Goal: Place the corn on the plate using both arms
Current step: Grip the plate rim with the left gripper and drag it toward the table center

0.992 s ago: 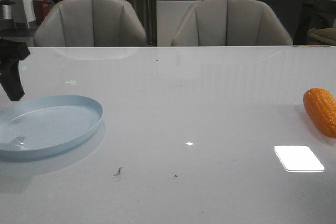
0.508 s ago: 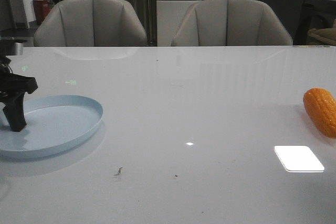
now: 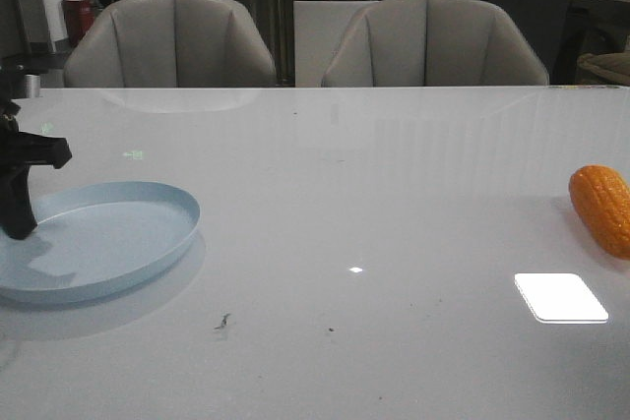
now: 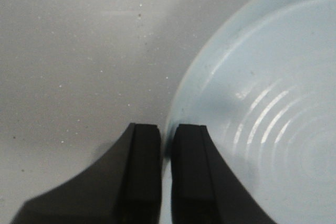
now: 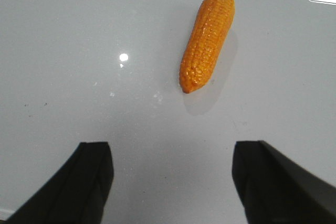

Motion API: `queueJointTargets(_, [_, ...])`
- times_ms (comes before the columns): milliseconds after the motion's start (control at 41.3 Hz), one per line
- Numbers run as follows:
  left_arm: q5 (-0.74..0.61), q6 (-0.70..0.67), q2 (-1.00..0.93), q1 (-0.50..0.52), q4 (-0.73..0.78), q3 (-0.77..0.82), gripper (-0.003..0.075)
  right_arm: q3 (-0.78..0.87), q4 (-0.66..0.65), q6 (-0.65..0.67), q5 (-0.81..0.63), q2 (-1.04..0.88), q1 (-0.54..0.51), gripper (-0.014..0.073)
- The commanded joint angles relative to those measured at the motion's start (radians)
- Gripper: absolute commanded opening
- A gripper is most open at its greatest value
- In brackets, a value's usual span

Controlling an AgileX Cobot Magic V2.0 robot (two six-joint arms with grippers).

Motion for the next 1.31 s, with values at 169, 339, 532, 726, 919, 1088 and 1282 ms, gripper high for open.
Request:
queueJointTargets(169, [0.044, -0.007, -0.032, -0.007, -0.108, -0.098, 0.0089, -0.038, -0.002, -0.001, -0.056, 0.0, -0.001, 0.0582])
queueJointTargets(339, [0.111, -0.003, -0.034, -0.011, -0.192, -0.209, 0.0089, -0.038, -0.002, -0.001, -0.056, 0.0, -0.001, 0.0582])
queueJointTargets(532, [0.2, -0.003, -0.034, -0.055, -0.222, -0.334, 0.0089, -0.038, -0.002, -0.001, -0.056, 0.0, -0.001, 0.0582])
queueJointTargets(726, [0.207, -0.003, -0.034, -0.154, -0.251, -0.4, 0.0089, -0.038, -0.002, -0.001, -0.055, 0.0, -0.001, 0.0582])
queueJointTargets(919, [0.198, -0.003, -0.019, -0.262, -0.255, -0.404, 0.0089, -0.038, -0.002, -0.001, -0.054, 0.0, -0.001, 0.0582])
queueJointTargets(1088, [0.198, -0.003, 0.014, -0.328, -0.255, -0.404, 0.0089, -0.038, -0.002, -0.001, -0.054, 0.0, -0.001, 0.0582])
queueJointTargets(1282, [0.204, -0.003, 0.068, -0.379, -0.256, -0.404, 0.0089, -0.038, -0.002, -0.001, -0.051, 0.0, -0.001, 0.0582])
